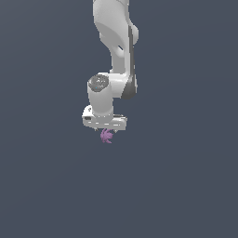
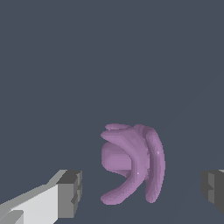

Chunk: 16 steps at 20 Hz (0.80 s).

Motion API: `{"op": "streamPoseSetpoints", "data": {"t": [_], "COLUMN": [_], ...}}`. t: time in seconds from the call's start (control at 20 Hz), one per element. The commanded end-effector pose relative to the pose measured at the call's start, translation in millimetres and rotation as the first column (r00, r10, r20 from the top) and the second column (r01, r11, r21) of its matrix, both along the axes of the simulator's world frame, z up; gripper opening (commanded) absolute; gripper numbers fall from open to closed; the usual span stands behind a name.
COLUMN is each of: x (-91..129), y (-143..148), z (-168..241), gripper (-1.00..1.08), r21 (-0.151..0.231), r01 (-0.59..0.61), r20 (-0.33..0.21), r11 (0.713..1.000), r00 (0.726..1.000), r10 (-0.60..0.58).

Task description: Pick up the object and move it to a goal position.

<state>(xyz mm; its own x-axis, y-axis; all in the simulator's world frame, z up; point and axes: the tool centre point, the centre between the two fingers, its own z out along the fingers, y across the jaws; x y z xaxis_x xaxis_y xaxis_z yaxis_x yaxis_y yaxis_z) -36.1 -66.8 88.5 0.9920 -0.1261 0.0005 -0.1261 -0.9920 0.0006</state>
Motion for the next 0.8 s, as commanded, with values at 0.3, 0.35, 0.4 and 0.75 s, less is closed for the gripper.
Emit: {"op": "streamPoseSetpoints", "data": {"t": [0.3,0.35,0.4,0.75], "x": [-2,-2,-2,-1], "y": [0,0,0,0], "z": [-35,-39,-42,-49], "gripper": [1.00,1.00,1.00,-1.00], "r21": [0.000,0.000,0.000,0.000], "r01": [0.001,0.001,0.001,0.001], "r20": [-0.001,-0.001,-0.001,-0.001], "r11": [1.000,1.000,1.000,1.000], "r00": [1.000,1.000,1.000,1.000], "r10": [-0.001,-0.001,-0.001,-0.001]}}
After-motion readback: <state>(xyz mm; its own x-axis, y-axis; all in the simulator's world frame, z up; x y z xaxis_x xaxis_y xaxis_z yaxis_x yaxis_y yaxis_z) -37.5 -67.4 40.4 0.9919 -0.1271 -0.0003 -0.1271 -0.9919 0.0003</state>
